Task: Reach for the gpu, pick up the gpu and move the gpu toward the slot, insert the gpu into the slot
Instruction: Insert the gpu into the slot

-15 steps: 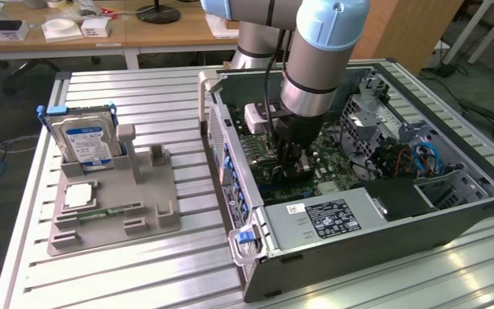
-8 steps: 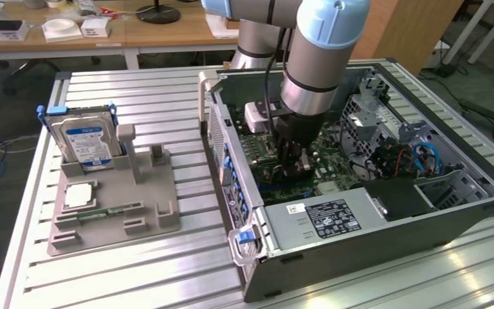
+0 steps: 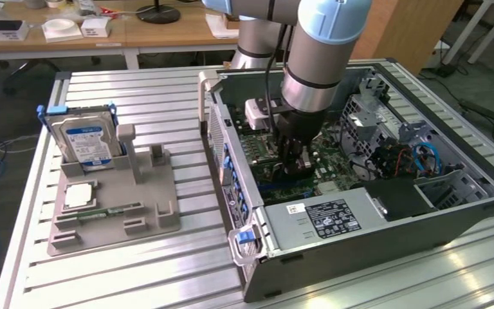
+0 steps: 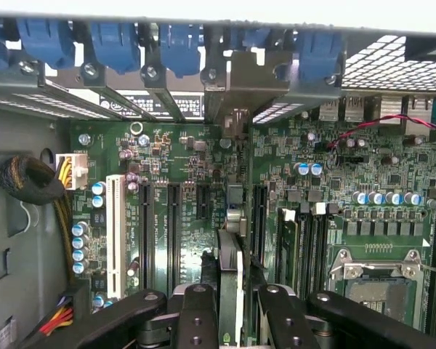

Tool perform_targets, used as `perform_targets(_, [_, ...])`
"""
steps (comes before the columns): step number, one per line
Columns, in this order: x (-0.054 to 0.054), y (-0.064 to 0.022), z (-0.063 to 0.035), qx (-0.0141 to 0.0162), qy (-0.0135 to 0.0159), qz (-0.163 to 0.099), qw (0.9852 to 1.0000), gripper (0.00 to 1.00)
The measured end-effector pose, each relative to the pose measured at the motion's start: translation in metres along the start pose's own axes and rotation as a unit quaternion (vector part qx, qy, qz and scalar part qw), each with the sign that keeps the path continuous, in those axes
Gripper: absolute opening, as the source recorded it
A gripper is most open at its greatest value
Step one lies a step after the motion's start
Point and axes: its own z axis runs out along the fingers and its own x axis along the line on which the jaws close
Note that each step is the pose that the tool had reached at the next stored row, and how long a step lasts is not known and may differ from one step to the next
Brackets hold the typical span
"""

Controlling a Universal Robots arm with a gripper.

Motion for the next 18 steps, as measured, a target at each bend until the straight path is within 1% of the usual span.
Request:
perform_targets(5, [0.0021,0.0003,0.0021,0.0001,-0.0001,0.000,1.0000,0.26])
perform_targets(9, [0.0026,0.0005,0.0067,-0.0003,0.0014,0.000,1.0000,0.26])
perform_targets(11, [0.0025,0.0006,0.0082,0.0000,0.0009,0.000,1.0000,0.26])
perform_targets(18, [0.0025,0.0007,0.0083,0.0000,0.0008,0.000,1.0000,0.26])
